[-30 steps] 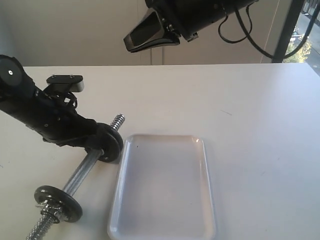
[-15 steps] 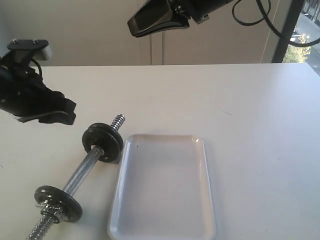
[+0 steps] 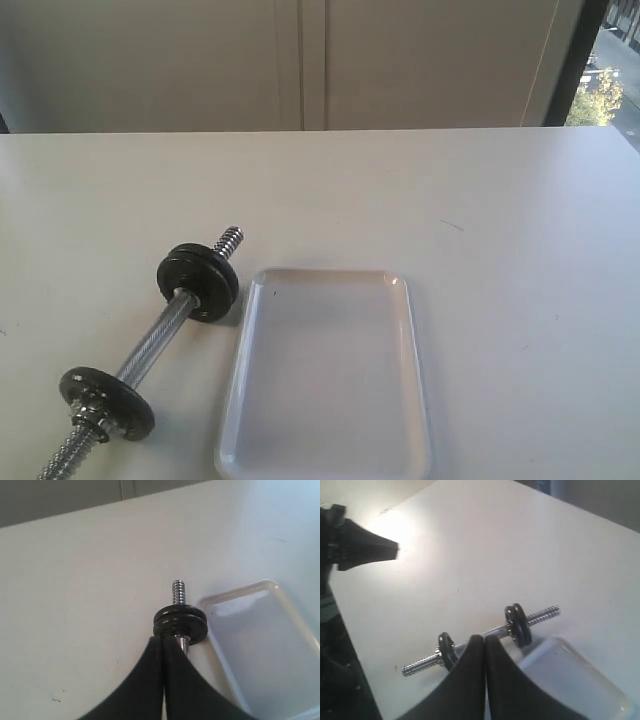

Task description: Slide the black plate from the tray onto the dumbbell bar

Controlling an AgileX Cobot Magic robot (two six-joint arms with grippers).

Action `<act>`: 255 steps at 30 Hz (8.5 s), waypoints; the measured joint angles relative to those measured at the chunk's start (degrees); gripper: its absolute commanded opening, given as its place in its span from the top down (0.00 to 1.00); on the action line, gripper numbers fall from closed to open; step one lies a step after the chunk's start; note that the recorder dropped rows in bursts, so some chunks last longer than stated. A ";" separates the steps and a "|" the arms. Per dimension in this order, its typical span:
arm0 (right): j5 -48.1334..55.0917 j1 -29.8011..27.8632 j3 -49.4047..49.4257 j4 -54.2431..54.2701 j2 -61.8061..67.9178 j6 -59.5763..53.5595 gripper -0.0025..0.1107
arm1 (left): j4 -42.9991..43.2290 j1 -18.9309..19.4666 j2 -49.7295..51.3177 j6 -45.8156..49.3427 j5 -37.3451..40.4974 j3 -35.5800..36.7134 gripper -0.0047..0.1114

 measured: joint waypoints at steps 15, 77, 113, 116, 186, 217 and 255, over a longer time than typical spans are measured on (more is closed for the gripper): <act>-12.35 0.00 27.21 -16.07 -37.60 13.17 0.98 | 0.13 0.00 -33.15 -2.28 10.44 11.06 0.96; -13.97 0.00 42.07 -18.31 -49.00 14.51 0.98 | -0.38 19.93 -44.11 1.06 -17.02 37.67 0.96; -13.97 0.00 42.07 -18.31 -49.00 14.51 0.98 | 0.27 19.93 -44.22 1.46 -21.63 55.37 0.96; -13.97 0.00 42.07 -18.31 -49.00 14.51 0.98 | 0.27 19.93 -44.22 1.46 -21.63 55.37 0.96; -49.47 -9.73 84.61 -44.11 -68.56 14.83 0.98 | 5.27 19.93 -44.22 -5.94 -23.38 55.37 0.96; -47.76 -19.38 84.71 -42.75 -68.56 14.83 0.98 | 5.27 19.93 -44.22 -5.94 -23.38 55.37 0.96; -43.73 -18.93 84.71 -42.29 -68.56 36.00 0.98 | 5.27 19.93 -44.22 -5.94 -23.38 55.37 0.96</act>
